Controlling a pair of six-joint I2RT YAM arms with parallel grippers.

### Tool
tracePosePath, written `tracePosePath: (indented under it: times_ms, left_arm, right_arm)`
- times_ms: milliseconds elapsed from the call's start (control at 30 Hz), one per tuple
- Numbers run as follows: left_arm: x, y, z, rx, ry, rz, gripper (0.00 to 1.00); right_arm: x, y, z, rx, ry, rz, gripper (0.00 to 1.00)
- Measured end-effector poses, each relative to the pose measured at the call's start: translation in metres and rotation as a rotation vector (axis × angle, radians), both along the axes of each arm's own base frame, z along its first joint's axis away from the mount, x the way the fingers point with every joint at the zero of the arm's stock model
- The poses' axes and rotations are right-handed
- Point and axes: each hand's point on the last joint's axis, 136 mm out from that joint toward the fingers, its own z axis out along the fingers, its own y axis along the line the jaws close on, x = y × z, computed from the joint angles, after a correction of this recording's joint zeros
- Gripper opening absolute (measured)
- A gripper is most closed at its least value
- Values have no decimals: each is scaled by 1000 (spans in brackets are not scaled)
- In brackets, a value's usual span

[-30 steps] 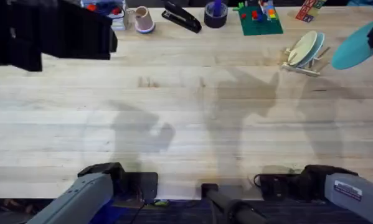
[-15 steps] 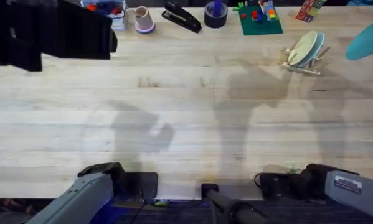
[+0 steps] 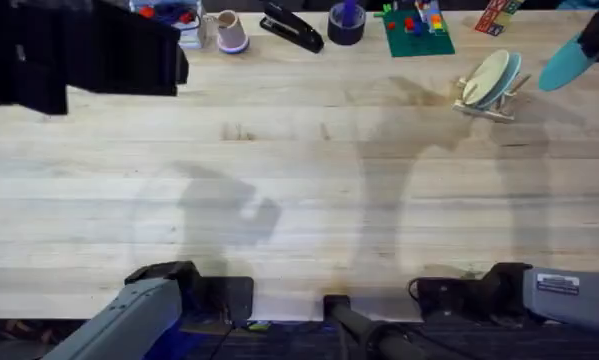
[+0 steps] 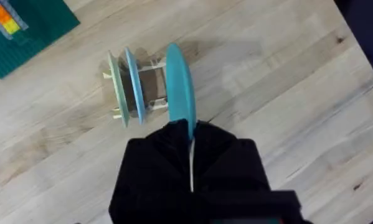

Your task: Pick up the plates from the table one by one and place each into a slot on the dish rack.

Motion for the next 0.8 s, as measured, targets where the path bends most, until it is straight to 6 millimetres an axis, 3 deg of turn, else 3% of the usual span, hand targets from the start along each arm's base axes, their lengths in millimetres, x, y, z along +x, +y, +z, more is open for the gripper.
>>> tracePosePath:
  times_ms: [200,800]
  left_arm:
    - [0,0,0,0,0,0,995]
    - [0,0,0,0,0,0,995]
  right_arm:
    - [6,-2,-8,1,16,4,29]
    - [10,-3,-6,8,-13,-17,29]
